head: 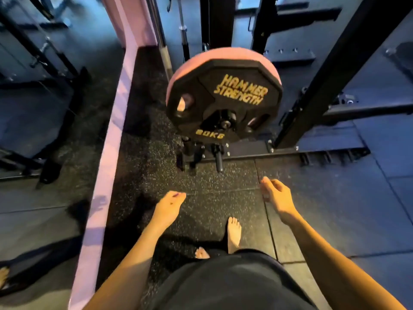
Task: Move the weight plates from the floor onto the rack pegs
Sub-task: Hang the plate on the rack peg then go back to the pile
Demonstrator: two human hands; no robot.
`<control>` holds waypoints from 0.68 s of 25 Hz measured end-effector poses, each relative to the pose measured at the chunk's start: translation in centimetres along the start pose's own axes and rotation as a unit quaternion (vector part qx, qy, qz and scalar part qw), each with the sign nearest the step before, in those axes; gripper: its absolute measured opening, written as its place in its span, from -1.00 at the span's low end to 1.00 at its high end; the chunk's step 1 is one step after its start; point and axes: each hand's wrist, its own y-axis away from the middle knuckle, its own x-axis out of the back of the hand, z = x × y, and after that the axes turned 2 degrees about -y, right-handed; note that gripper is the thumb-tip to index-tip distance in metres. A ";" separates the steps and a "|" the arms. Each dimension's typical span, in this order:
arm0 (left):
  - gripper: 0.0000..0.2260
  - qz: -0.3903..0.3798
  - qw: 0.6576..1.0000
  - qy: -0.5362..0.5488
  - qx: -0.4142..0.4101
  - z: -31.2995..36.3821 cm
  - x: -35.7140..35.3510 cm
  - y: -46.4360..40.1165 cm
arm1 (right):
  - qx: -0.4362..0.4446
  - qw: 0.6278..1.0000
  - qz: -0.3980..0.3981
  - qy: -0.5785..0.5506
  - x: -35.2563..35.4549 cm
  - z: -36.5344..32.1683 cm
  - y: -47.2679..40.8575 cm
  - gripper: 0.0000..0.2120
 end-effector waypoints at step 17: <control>-0.78 -0.250 0.874 -0.413 0.052 -1.3 -21.0 6.1 | -0.354 0.898 0.164 -0.204 19.9 28.6 23.3 -0.77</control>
